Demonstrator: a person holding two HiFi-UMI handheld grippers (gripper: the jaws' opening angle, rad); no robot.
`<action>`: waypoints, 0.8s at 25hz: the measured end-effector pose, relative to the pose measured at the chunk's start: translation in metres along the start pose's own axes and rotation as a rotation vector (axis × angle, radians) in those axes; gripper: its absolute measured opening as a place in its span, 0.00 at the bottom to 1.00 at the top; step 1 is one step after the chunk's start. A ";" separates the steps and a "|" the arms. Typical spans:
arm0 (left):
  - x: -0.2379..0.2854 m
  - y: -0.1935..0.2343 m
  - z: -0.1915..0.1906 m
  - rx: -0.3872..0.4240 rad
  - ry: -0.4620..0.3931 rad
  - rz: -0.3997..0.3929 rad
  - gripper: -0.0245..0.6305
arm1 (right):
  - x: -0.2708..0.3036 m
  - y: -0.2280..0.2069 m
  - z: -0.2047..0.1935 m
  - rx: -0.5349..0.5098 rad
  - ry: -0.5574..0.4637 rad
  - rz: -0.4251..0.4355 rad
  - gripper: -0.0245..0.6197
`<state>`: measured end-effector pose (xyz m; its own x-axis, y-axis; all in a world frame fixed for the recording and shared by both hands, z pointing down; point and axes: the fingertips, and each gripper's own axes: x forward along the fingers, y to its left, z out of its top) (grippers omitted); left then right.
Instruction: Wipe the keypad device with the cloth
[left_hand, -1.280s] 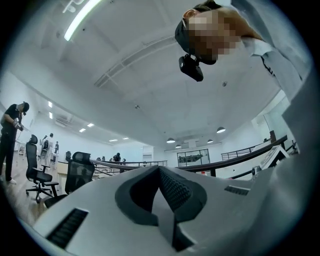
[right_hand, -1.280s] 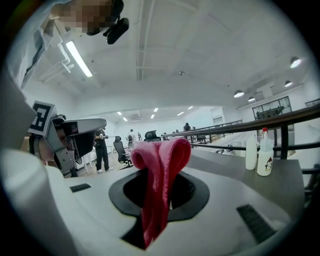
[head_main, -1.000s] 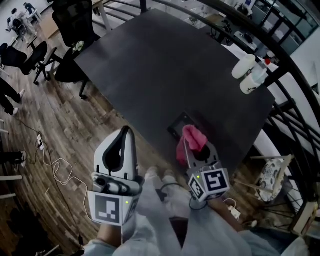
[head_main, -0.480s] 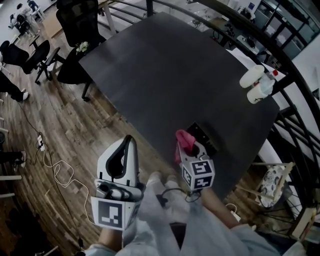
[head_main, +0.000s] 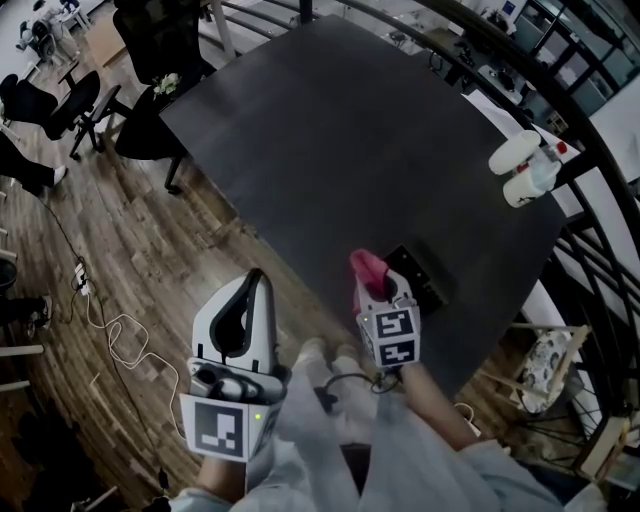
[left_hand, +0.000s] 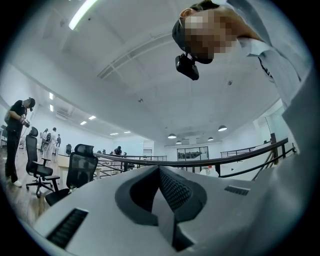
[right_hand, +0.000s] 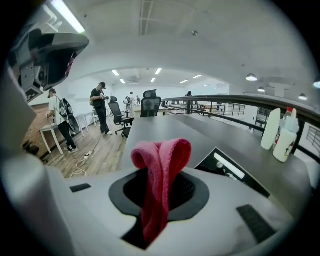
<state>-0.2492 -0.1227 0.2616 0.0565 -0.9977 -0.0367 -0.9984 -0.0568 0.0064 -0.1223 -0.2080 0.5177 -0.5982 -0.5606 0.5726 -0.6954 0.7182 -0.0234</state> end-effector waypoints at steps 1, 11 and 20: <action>0.000 0.001 0.000 -0.001 0.001 -0.002 0.04 | 0.000 -0.002 0.001 -0.017 0.011 -0.013 0.15; 0.010 0.000 -0.004 -0.019 -0.007 -0.028 0.04 | -0.009 -0.022 0.002 0.014 0.059 -0.112 0.15; 0.019 -0.015 -0.003 -0.029 -0.010 -0.083 0.04 | -0.035 -0.047 0.000 0.120 0.037 -0.178 0.15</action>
<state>-0.2328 -0.1404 0.2642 0.1388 -0.9892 -0.0479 -0.9896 -0.1405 0.0323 -0.0686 -0.2220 0.4984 -0.4481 -0.6572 0.6060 -0.8326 0.5537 -0.0151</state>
